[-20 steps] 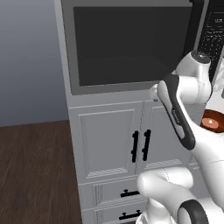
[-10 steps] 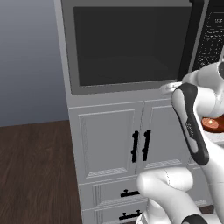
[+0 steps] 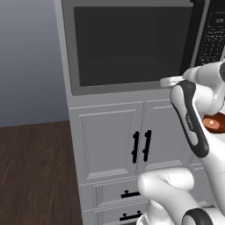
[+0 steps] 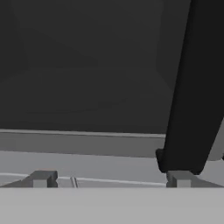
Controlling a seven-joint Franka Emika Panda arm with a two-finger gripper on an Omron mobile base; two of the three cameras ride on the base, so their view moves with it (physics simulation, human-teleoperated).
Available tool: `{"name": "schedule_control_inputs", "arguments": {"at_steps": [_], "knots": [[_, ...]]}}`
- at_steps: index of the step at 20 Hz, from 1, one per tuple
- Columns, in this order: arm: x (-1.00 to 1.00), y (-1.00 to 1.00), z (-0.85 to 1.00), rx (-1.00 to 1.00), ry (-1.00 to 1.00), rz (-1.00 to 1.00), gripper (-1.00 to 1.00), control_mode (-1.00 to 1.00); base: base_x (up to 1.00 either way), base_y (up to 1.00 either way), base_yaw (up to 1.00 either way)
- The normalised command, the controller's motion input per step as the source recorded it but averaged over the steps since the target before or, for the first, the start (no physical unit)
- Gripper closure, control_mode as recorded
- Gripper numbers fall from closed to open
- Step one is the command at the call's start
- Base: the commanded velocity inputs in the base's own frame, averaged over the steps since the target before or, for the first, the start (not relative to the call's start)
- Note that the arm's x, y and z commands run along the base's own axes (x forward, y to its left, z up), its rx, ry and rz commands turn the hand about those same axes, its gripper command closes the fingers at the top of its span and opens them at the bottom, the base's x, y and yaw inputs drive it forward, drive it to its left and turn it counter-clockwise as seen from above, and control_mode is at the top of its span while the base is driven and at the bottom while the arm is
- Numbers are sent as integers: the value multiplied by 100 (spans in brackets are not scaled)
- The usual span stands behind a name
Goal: Open the microwave, place the bowl with waffle inside the microwave, then close the microwave door and turn it on.
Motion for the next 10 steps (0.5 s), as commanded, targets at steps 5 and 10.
{"name": "schedule_control_inputs", "arguments": {"at_steps": [5,10], "knots": [[13,-5,16,0,-1,0,-100,-100,0,0,0],[-24,-23,30,0,-9,0,-100,-100,0,0,0]]}}
